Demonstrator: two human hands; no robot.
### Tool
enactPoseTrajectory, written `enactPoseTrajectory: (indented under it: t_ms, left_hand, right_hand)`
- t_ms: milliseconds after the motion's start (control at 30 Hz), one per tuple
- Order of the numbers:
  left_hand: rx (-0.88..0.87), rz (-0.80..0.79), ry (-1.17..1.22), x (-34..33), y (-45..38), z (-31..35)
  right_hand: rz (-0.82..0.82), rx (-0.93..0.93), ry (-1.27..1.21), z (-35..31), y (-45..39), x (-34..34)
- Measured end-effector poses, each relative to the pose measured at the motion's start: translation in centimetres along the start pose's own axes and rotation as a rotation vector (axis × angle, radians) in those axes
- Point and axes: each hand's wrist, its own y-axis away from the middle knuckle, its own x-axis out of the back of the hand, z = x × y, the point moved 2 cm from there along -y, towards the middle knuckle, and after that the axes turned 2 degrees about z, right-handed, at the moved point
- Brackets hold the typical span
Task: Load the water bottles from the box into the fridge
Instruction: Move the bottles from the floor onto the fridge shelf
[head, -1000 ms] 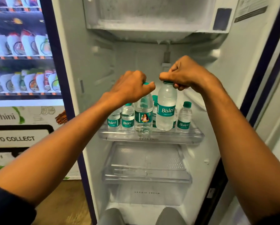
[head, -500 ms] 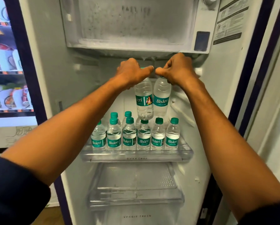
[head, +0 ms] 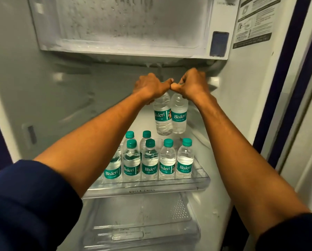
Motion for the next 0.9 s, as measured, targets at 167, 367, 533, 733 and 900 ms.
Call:
enactPoseTrajectory:
  t_ms: [167,367,533,733,900]
  left_hand:
    - [0.063,-0.146,-0.005,-2.8,-0.8,-0.8]
    - [0.114,-0.255,-0.009,-5.6,-1.4,-1.5]
    - [0.106,-0.311,-0.106,-7.9,-1.2,-2.2]
    - [0.037,-0.33,-0.291,-10.0,-0.9,-3.1]
    - [0.012,-0.368,-0.371,-10.9,-0.2,-3.7]
  right_hand:
    - [-0.072,-0.052,0.025,2.5,-0.5,-2.1]
    - [-0.104,-0.131,0.041,5.3,-0.5,-4.9]
    - [-0.13,-0.177,0.067,7.1,-0.1,-6.4]
    - [-0.182,-0.197,0.122,9.0,1.3,-8.4]
    - [-0.237,-0.217,0.13,9.9,2.4,-9.5]
